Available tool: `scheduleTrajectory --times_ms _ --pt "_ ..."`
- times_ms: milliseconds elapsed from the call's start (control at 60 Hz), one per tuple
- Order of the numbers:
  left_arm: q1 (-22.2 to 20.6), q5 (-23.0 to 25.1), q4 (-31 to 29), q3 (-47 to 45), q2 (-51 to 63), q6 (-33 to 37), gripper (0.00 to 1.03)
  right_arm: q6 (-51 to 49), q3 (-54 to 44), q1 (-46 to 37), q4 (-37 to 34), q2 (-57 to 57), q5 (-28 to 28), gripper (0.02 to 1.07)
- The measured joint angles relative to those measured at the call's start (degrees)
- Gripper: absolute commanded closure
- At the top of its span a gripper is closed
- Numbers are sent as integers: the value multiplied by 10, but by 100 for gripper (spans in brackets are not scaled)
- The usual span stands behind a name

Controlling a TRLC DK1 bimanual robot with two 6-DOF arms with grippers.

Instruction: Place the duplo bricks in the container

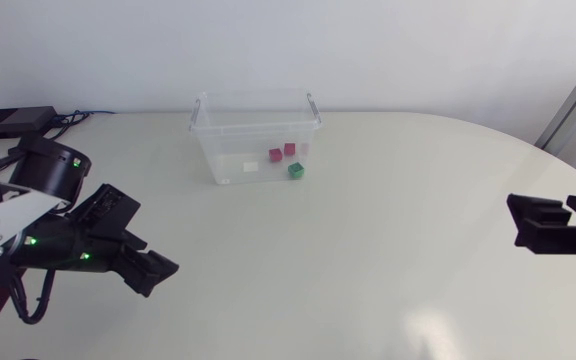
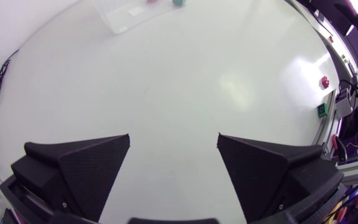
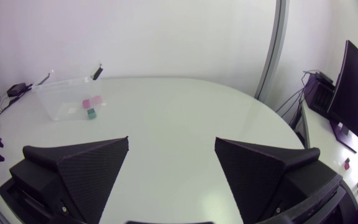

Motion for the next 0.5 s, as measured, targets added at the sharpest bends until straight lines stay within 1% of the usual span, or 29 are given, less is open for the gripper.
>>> scheduleTrajectory --times_ms 117,250,367,467,500 --pt "0 -11 26 -13 -18 -16 5 22 81 -18 -85 76 -3 7" --pt "0 -25 59 -29 -37 -25 5 38 141 -25 -161 137 -16 7" --pt "0 -29 82 -31 -39 -25 5 49 192 -24 -250 195 -45 7" --pt "0 -29 88 -31 -32 -25 5 44 218 -17 -317 233 -79 7" --pt "0 -29 90 -31 -23 -25 6 28 227 -5 -351 246 -99 7"
